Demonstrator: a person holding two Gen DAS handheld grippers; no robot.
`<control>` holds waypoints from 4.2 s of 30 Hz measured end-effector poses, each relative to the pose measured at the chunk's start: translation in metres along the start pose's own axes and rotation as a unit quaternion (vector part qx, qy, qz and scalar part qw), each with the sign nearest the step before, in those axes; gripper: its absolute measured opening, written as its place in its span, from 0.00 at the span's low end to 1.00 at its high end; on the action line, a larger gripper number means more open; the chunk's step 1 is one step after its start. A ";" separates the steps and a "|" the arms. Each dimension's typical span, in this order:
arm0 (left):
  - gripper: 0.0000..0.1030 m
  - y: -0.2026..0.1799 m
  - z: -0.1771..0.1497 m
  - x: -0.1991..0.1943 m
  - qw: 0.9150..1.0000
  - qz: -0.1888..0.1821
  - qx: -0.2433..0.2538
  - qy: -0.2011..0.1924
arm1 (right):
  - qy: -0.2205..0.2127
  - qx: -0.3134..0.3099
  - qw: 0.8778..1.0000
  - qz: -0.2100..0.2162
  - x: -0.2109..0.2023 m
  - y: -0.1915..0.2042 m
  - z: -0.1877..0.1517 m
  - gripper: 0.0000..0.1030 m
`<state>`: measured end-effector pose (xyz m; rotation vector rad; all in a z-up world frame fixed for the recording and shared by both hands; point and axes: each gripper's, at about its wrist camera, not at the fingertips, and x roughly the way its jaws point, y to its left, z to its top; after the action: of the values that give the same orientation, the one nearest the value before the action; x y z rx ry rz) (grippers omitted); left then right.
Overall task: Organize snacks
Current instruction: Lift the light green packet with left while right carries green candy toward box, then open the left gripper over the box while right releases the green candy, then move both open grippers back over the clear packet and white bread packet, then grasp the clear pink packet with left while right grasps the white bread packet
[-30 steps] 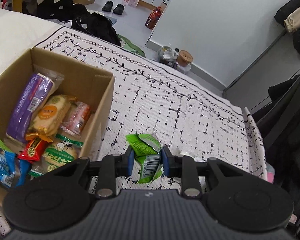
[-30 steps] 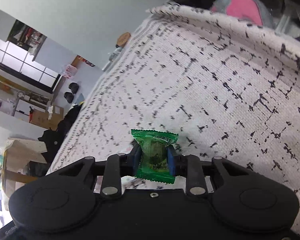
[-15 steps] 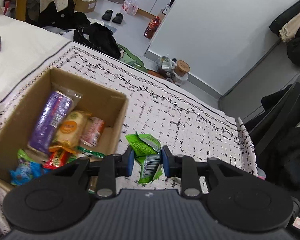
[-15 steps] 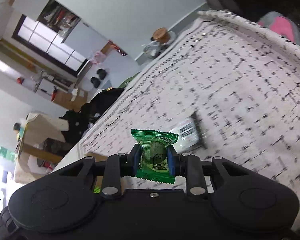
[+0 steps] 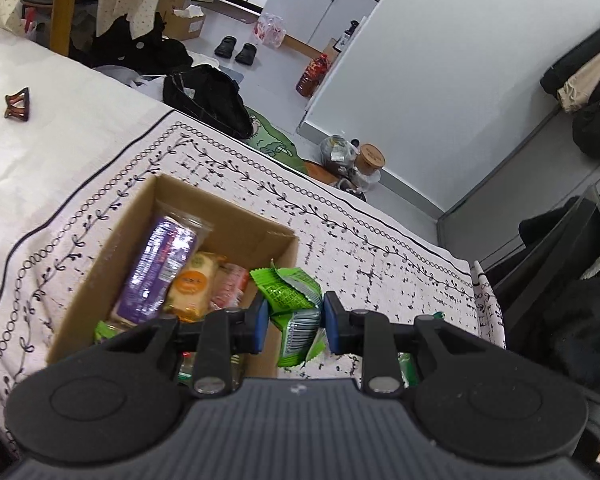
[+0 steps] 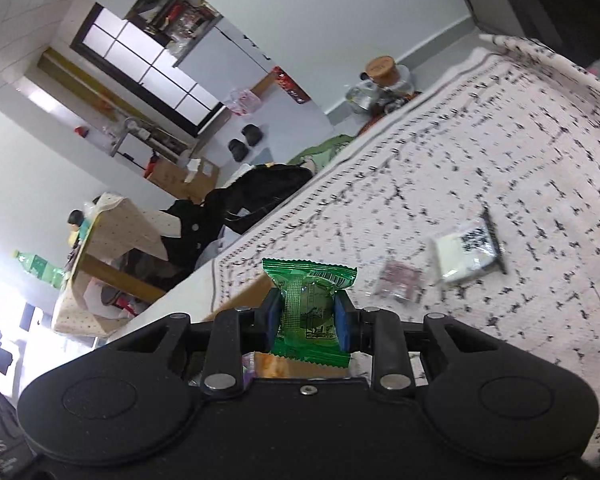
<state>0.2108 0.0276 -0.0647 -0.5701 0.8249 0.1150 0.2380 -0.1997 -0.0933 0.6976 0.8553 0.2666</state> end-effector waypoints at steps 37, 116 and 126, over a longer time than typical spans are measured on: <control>0.39 0.094 0.040 0.007 0.991 0.010 -0.129 0.026 | 0.029 -0.075 0.996 -0.037 0.083 0.077 -0.024 0.57; 0.42 -0.080 -0.052 0.129 0.995 0.045 0.068 0.051 | 0.054 -0.109 0.986 -0.116 0.087 -0.106 0.016 0.79; 0.37 -0.068 -0.051 0.147 0.995 0.064 0.038 0.059 | 0.051 -0.162 0.974 -0.151 0.105 -0.097 0.015 0.69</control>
<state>0.2986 -0.0737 -0.1690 -0.4560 0.9766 0.1687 0.3115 -0.2287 -0.2133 0.2458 0.9756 0.1627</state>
